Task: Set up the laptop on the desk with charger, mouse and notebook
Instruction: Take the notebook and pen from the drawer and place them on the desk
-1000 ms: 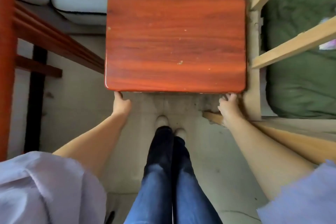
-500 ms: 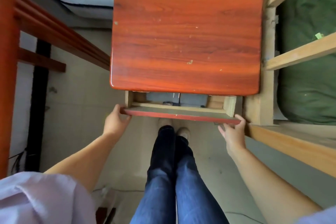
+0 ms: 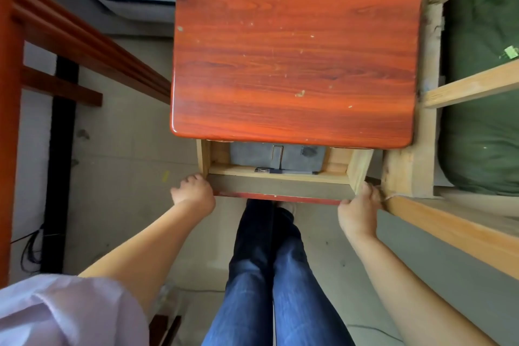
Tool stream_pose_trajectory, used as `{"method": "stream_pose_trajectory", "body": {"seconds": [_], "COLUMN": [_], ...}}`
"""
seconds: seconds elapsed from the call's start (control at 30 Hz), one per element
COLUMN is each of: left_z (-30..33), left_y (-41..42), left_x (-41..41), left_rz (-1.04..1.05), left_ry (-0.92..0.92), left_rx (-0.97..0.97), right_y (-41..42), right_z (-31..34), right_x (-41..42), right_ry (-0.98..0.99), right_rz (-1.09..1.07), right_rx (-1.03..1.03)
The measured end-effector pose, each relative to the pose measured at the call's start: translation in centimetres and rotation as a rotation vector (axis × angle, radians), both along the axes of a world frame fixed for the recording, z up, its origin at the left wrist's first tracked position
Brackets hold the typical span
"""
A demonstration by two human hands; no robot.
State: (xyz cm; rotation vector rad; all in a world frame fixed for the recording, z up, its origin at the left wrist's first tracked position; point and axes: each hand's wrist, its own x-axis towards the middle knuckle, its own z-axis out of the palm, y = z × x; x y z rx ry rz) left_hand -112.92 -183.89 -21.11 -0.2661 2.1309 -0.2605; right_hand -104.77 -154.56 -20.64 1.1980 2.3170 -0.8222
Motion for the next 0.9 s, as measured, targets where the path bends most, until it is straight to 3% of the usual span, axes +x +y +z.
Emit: {"method": "stream_pose_trajectory", "body": {"seconds": [0.1,0.17,0.23,0.33,0.43,0.57,0.7,0.83,0.9], "left_z": [1.4,1.8,1.3,-0.8,-3.2,-4.7,-4.6,-4.0,-3.4], "left_y": [1.5,2.6,4.0,5.6,5.8,6.0,5.9,5.5,5.6], "left_x": [-1.6,-2.9,-3.9,-4.9,-5.5,-5.6,-6.0,-6.5,-6.4], "left_rz": [-0.293,-0.348,-0.167,0.373,0.685,0.88,0.945,0.997,0.98], "left_ry": [-0.029,0.077,0.2,0.263,0.424,0.564,0.521,0.364,0.309], "left_rx": [-0.065,0.023,0.255,0.549,0.536,0.588,0.814,0.929,0.964], "right_y": [-2.4,-4.0,-5.2,-6.3,-7.1,-7.9,-7.3,-5.5,-3.9], "right_z": [1.2,1.0,-0.2,-2.3,-3.9,-5.0,-4.0,-1.7,-0.7], "right_x": [-2.0,-3.8,-5.3,-6.7,-7.4,-8.0,-7.5,-5.7,-4.7], "right_ry": [0.163,0.164,0.025,-0.138,-0.168,-0.147,-0.031,0.111,0.158], "right_rz": [0.386,0.527,0.682,0.849,0.969,1.093,1.105,0.839,0.703], "right_rx": [0.156,-0.029,-0.228,-0.263,-0.098,0.016,-0.065,-0.166,-0.118]}}
